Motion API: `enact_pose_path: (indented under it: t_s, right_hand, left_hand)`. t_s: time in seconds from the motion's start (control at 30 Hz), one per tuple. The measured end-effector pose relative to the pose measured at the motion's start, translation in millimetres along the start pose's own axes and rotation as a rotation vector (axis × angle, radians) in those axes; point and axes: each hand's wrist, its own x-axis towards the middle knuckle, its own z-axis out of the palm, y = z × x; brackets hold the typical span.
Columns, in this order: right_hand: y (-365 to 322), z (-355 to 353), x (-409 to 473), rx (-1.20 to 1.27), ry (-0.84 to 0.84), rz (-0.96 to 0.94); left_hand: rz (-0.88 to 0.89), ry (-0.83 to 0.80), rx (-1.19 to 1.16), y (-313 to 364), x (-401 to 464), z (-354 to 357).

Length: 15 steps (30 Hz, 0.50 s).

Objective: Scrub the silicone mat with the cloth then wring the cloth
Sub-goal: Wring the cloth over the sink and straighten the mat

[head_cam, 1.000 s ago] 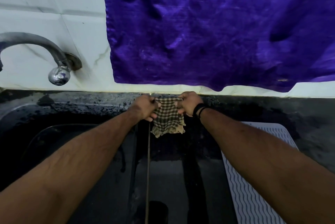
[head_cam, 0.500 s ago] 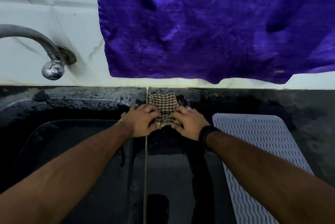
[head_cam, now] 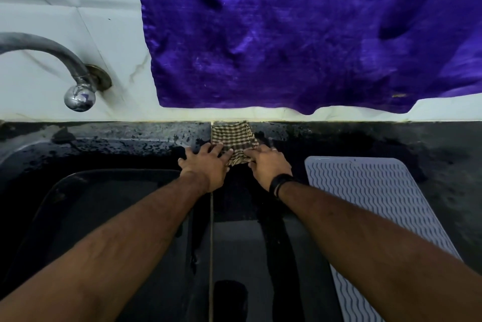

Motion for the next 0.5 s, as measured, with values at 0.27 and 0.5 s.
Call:
enact_pose_path:
  t_s: [0.27, 0.5]
  right_hand:
    - [14, -20, -45, -0.029, 0.013, 0.039]
    - [20, -46, -98, -0.019, 0.073, 0.116]
  left_hand:
    - [0.072, 0.046, 0.070, 6, -36, -3]
    - [0.129, 0.073, 0.125, 41, -79, -18]
